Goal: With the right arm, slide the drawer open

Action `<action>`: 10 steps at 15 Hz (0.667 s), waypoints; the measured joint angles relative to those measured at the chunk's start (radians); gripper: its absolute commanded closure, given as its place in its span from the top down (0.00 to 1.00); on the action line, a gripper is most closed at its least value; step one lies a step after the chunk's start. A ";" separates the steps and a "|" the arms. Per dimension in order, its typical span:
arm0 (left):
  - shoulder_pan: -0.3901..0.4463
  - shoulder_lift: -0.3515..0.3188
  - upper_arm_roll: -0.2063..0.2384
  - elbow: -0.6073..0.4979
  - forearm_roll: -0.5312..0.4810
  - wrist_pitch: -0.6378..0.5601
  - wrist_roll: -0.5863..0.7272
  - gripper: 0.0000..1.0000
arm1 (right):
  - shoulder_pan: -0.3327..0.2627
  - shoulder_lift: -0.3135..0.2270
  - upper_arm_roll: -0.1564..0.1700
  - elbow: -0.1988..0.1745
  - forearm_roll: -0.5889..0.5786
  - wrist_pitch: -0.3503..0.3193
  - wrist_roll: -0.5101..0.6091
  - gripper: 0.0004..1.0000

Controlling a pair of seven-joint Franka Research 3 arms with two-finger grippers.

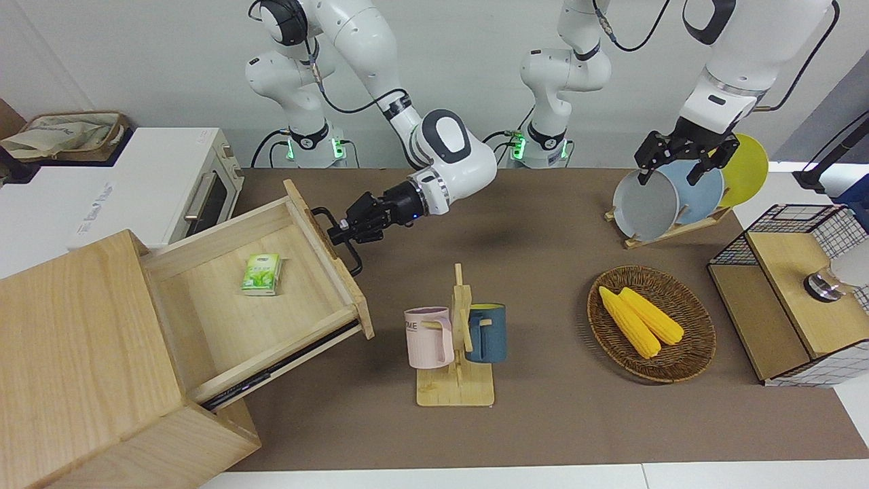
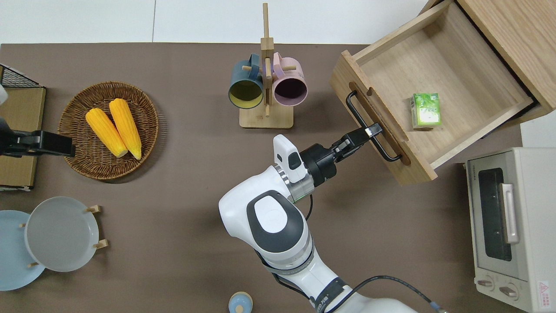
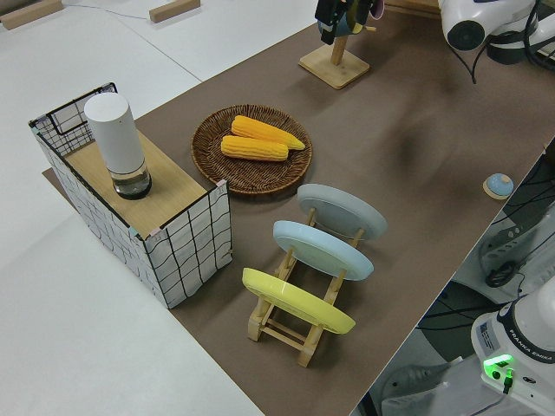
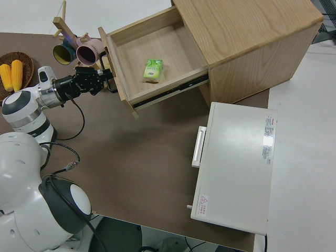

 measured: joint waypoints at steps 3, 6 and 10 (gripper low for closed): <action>0.000 0.000 0.000 0.000 0.000 0.000 0.000 1.00 | 0.029 0.003 0.006 0.026 -0.002 0.001 -0.018 0.98; 0.000 0.000 0.000 0.000 0.000 0.000 0.000 1.00 | 0.049 0.003 0.008 0.051 -0.002 0.000 -0.030 0.98; 0.000 0.000 0.000 0.000 0.000 0.000 0.000 1.00 | 0.049 0.003 0.005 0.054 -0.002 0.000 -0.031 0.98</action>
